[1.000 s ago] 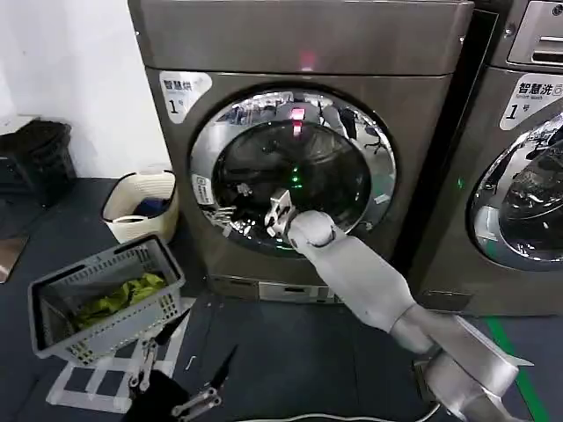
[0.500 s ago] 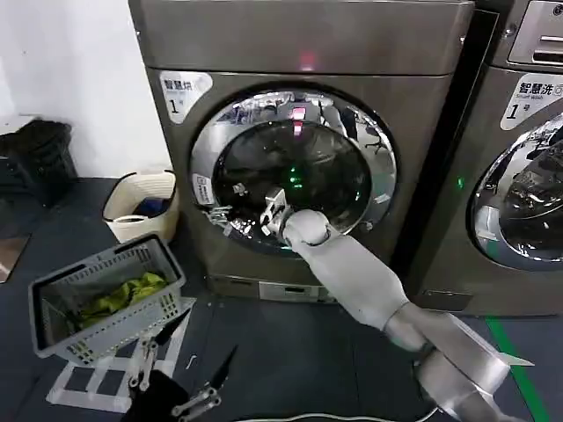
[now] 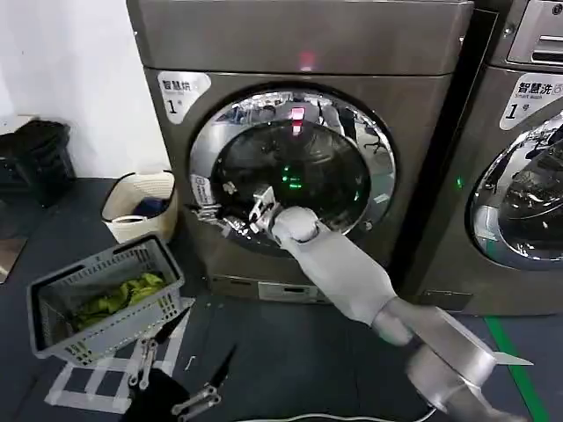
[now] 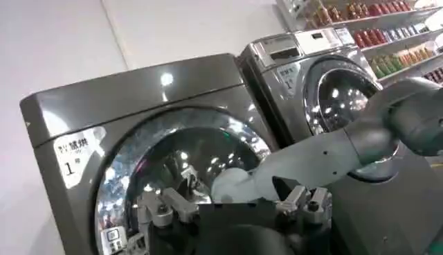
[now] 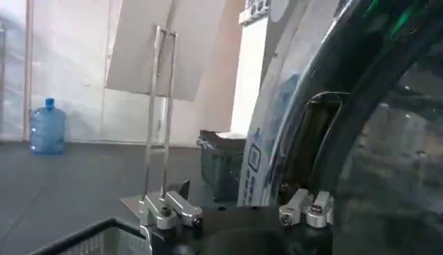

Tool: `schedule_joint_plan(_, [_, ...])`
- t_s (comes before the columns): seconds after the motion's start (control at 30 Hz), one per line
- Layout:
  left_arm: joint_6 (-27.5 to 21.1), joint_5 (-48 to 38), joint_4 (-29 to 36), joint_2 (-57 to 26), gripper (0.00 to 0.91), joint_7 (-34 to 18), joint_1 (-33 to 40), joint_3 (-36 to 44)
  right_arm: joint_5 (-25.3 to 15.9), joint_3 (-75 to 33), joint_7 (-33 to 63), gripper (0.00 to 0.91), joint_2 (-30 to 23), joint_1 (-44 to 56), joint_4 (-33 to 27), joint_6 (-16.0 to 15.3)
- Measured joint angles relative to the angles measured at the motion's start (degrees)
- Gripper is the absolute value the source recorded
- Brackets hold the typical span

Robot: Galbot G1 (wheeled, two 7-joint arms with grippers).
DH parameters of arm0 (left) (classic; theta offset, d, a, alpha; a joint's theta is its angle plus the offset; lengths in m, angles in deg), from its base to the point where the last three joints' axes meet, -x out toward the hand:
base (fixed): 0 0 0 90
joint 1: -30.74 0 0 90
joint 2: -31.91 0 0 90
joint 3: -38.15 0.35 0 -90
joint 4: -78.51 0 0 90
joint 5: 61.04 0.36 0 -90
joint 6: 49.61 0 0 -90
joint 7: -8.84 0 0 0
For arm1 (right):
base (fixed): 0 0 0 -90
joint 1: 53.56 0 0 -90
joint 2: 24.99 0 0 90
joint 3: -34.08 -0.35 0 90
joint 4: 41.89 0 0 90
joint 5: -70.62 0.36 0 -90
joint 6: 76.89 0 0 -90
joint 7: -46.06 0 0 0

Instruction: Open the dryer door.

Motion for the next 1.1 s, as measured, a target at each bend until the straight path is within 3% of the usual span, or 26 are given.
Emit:
schedule_joint_plan(0.2, [-0.08, -0.09, 0.11, 0.02, 0.907, 0.01, 0.04, -0.02, 1.07, 0.36, -5.98, 0.907, 1.23, -0.31, 0.78, -0.08])
schedule_joint_plan(0.53, [-0.44, -1.08, -0.38, -0.35, 0.907, 0.01, 0.75, -0.72, 6.53, 2.03, -17.55, 0.907, 5.03, -0.3, 4.46, 0.55])
schedule_joint_plan(0.73, [-2.67, -5.51, -1.35, -1.82, 0.907, 0.15, 2.49, -3.27, 9.62, 3.07, -26.14, 0.907, 8.19, 0.61, 7.78, 2.53])
schedule_joint_plan(1.1, [-7.88, -16.81, -4.37, -6.21, 0.907, -0.22, 6.71, -8.48, 11.64, 3.65, -35.93, 0.907, 15.26, 1.73, 14.92, 3.23])
